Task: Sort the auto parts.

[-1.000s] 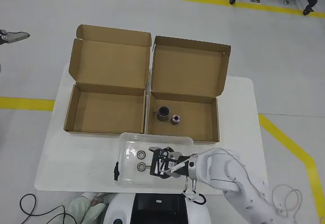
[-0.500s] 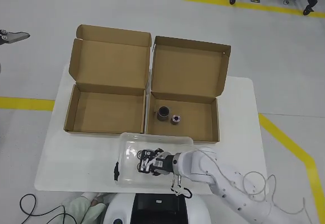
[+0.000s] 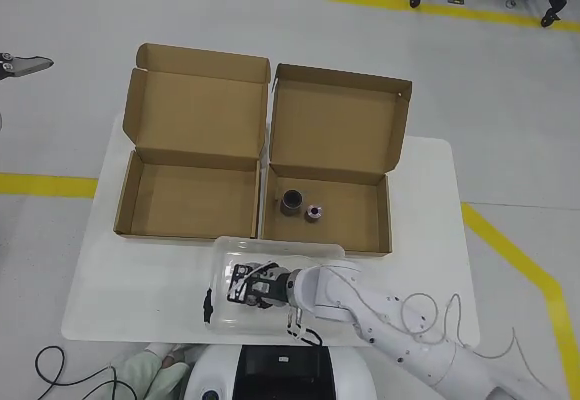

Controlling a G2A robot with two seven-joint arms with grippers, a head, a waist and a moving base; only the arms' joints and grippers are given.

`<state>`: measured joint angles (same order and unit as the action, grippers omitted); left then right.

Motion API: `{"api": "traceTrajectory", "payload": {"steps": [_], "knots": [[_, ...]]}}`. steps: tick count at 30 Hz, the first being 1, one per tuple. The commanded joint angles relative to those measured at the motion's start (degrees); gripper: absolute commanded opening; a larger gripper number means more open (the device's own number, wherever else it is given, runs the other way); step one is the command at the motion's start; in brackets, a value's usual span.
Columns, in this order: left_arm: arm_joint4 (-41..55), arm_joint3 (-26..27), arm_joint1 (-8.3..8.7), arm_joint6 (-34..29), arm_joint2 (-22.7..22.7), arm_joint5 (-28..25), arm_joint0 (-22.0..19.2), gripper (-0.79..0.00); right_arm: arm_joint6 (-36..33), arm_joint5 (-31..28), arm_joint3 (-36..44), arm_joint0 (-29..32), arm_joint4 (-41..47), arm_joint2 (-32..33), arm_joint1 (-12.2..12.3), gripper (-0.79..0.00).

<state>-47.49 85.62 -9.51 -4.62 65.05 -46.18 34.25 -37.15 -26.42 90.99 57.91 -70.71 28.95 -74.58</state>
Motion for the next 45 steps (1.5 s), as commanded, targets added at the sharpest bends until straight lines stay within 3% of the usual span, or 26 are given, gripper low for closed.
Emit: {"api": "traceTrajectory", "payload": {"steps": [1,25,45], "knots": [[0.0,0.0,0.0,0.0,0.0,0.0,0.0,0.0,-0.72,0.36,-0.42,-0.3,-0.58,-0.52,-0.35,-0.428],[0.0,0.0,0.0,0.0,0.0,0.0,0.0,0.0,-3.08,2.7,-5.54,-2.3,-2.09,-1.92,-3.65,-0.431],[0.0,0.0,0.0,0.0,0.0,0.0,0.0,0.0,-5.51,1.87,-3.53,-0.05,-5.47,0.13,-3.55,-0.422]]}}
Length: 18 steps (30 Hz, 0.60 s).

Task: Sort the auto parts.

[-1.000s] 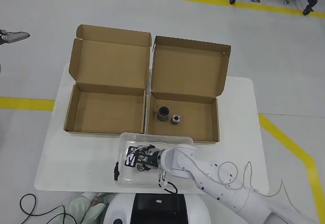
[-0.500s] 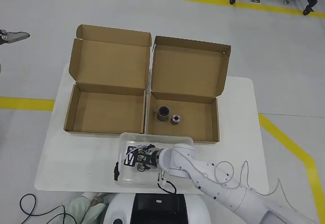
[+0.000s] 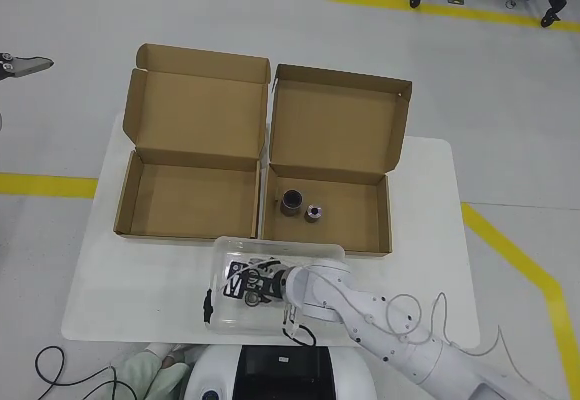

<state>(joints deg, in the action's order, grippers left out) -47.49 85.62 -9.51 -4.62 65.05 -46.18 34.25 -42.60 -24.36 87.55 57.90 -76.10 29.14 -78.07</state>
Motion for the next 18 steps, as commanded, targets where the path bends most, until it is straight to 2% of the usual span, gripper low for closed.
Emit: {"api": "traceTrajectory", "payload": {"steps": [1,13,14,16,18], "knots": [[0.0,0.0,0.0,0.0,0.0,0.0,0.0,0.0,-0.14,-0.3,-0.23,-0.1,-0.12,-0.12,-0.15,-0.422],[0.0,0.0,0.0,0.0,0.0,0.0,0.0,0.0,-0.42,-0.88,-2.64,-1.36,-0.56,-1.06,-1.59,-0.44],[0.0,0.0,0.0,0.0,0.0,0.0,0.0,0.0,-0.52,-0.86,-2.72,-1.41,-0.68,-1.22,-1.73,-0.465],[0.0,0.0,0.0,0.0,0.0,0.0,0.0,0.0,-0.75,-0.91,-2.93,-1.57,-0.98,-1.48,-1.97,-0.591],[0.0,0.0,0.0,0.0,0.0,0.0,0.0,0.0,-0.83,-0.84,-3.17,-1.69,-1.16,-1.56,-2.18,-0.785]]}}
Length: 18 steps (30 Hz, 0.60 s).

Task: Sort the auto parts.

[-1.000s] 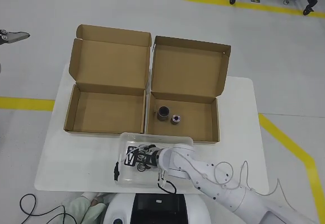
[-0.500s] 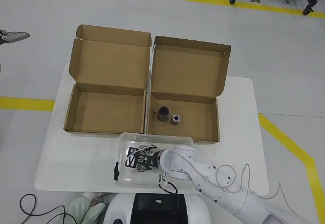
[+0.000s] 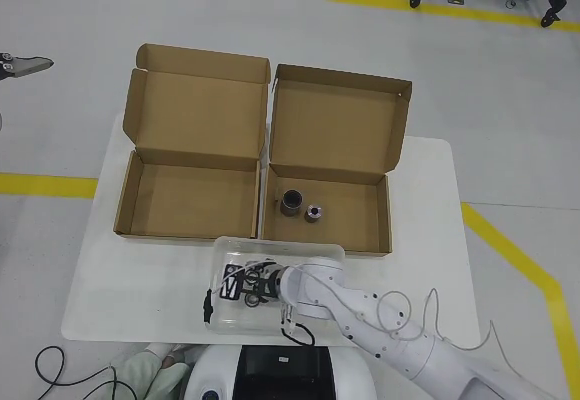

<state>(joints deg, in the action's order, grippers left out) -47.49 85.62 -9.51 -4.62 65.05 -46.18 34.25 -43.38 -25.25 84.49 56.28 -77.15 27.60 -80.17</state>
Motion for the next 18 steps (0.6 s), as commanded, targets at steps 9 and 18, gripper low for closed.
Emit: {"api": "traceTrajectory", "payload": {"steps": [9,18], "knots": [[0.0,0.0,0.0,0.0,0.0,0.0,0.0,0.0,1.75,-0.01,1.54,0.9,-0.87,1.36,-0.03,-0.785],[0.0,0.0,0.0,0.0,0.0,0.0,0.0,0.0,7.13,-2.98,7.18,5.43,1.79,6.39,1.91,-0.785]]}}
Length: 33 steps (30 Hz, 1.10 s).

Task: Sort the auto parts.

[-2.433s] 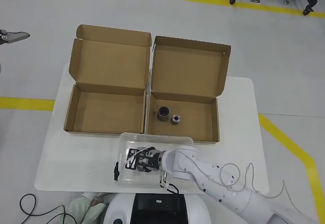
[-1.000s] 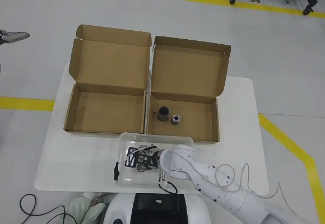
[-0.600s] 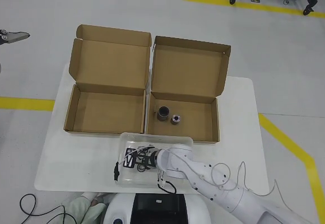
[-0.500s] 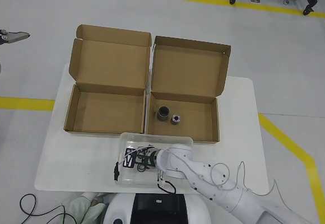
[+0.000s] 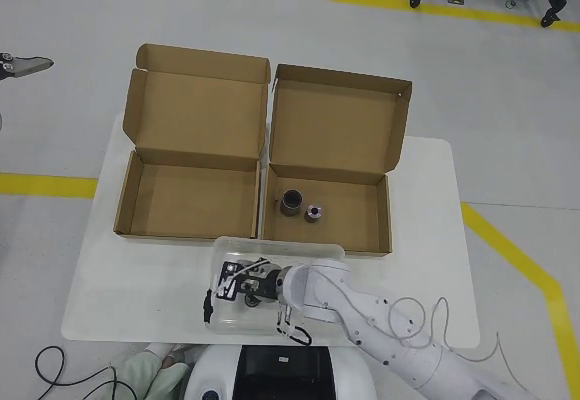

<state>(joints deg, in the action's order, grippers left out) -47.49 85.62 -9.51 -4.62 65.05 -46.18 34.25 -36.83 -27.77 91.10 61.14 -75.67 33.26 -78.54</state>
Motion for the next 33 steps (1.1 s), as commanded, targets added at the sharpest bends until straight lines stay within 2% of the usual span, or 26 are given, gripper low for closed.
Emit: {"api": "traceTrajectory", "payload": {"steps": [1,9,19,29,33], "knots": [[0.0,0.0,0.0,0.0,0.0,0.0,0.0,0.0,1.08,-0.91,1.35,1.13,0.47,1.4,0.57,-0.785],[0.0,0.0,0.0,0.0,0.0,0.0,0.0,0.0,3.35,-3.63,9.34,3.52,0.65,5.5,2.1,-0.785],[0.0,0.0,0.0,0.0,0.0,0.0,0.0,0.0,4.86,-1.97,16.77,-0.94,4.21,9.63,1.69,-0.785],[0.0,0.0,0.0,0.0,0.0,0.0,0.0,0.0,19.54,-0.45,15.15,-3.19,9.28,12.8,0.82,-0.785],[0.0,0.0,0.0,0.0,0.0,0.0,0.0,0.0,25.67,-2.73,14.47,-2.7,11.92,14.2,0.82,-0.785]]}}
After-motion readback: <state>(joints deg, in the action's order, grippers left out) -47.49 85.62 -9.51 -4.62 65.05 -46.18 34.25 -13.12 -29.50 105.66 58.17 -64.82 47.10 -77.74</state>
